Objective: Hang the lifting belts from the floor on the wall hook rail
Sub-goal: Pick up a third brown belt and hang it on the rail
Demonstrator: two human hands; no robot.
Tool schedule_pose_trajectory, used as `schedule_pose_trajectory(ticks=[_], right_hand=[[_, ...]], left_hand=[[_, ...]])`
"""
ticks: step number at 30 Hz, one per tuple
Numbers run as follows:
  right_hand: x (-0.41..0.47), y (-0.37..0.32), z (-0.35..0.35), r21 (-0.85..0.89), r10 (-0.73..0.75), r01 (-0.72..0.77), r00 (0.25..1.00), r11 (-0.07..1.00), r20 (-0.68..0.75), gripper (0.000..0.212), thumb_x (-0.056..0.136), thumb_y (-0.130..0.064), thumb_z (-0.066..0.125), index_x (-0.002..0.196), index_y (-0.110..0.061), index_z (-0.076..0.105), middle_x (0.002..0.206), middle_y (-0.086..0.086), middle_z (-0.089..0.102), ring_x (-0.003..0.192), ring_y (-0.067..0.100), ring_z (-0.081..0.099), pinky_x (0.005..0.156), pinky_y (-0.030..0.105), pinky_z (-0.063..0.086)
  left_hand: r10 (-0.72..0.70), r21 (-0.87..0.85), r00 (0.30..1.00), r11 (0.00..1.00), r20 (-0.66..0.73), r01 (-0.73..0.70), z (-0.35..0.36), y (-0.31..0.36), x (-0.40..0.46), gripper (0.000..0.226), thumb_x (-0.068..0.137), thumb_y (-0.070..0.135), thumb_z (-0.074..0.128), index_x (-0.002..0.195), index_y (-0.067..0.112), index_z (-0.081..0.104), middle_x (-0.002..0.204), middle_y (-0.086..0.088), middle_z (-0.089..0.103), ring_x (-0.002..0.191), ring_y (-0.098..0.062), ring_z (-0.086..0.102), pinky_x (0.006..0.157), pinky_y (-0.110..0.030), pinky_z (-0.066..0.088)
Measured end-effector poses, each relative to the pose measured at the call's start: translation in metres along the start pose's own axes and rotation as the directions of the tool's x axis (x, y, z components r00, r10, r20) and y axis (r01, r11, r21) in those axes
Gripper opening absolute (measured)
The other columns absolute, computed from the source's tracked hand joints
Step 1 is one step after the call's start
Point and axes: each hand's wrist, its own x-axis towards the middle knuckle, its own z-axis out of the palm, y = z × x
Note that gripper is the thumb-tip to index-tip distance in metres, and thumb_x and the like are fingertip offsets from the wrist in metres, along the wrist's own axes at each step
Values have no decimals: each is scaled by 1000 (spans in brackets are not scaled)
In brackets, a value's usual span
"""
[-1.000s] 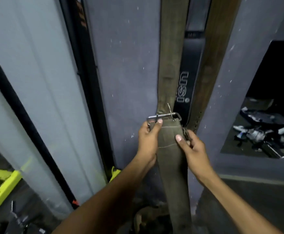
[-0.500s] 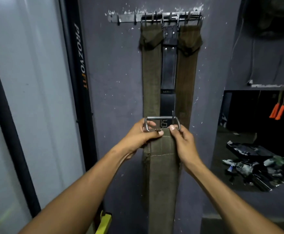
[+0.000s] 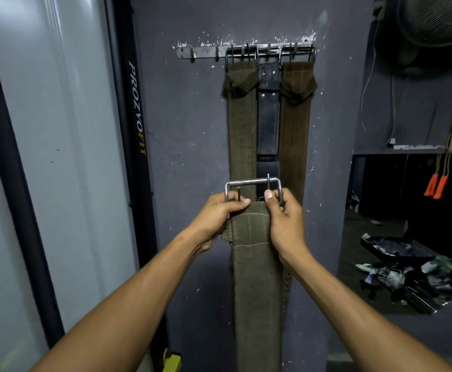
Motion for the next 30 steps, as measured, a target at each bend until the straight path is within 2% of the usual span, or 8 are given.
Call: schedule_pose_trajectory(ticks=[2,5,8,13,17,23,27,30], right_hand=[[-2,-2,1,-6,-6,6,1000,1000,0,28,106,-32,58,80,-25,58,68,-12,65,64,2,60,59,23,51],[-4,-3,0,-29,-1,0,1000,1000,-9,27,106,-34,58,79,-29,58,67,-13,66,63,1,60,60,26,51],[-6,-8,-2,-30,-17,17,1000,999,9,25,106,-34,58,85,-21,60,72,-8,67,69,8,64,63,34,55],[-8,-17,1,-16,-90,91,994,996,54,29,106,-33,58,88,-11,58,70,-2,63,65,15,60,58,34,51],[-4,-16,-4,22,-51,50,998,998,47,25,106,-33,59,87,-17,60,70,-9,66,65,6,62,58,22,52],[-11,-15,-6,56,23,-31,990,998,137,23,102,-41,63,114,-22,68,106,-5,80,98,9,77,78,24,61],[4,-34,0,114,-28,28,1000,993,0,19,104,-25,62,110,-9,71,105,13,79,100,30,77,88,48,63],[32,-53,1,104,-47,55,996,993,-76,21,104,-24,63,105,-5,69,106,23,76,98,34,74,93,62,58]], left_hand=[[-47,-6,999,999,-3,47,-2,1,-3,20,86,26,79,85,16,62,95,-18,65,94,-31,61,87,-43,48],[95,149,995,985,-19,-91,-5,-4,-7,24,79,40,83,84,24,66,77,4,71,72,-10,68,61,-22,53],[198,179,980,965,-19,-191,-4,-4,-10,19,90,39,76,76,29,68,64,12,67,59,2,62,54,-12,48],[214,128,967,972,-135,-197,1,5,-1,47,102,31,64,57,18,67,51,6,65,46,-3,62,46,-16,47],[181,67,970,983,-163,-172,9,7,6,37,100,30,67,69,8,67,60,-4,68,54,-12,66,51,-22,54],[185,20,943,982,-276,-187,18,21,16,38,96,38,71,67,15,64,55,0,68,48,-10,65,46,-23,53],[233,-113,946,958,-223,-263,28,11,14,34,93,45,72,96,12,72,91,-7,80,82,-17,77,71,-30,62],[162,-141,983,975,-86,-173,31,-33,-7,57,81,58,79,119,16,73,115,-7,80,105,-21,77,80,-29,62]])
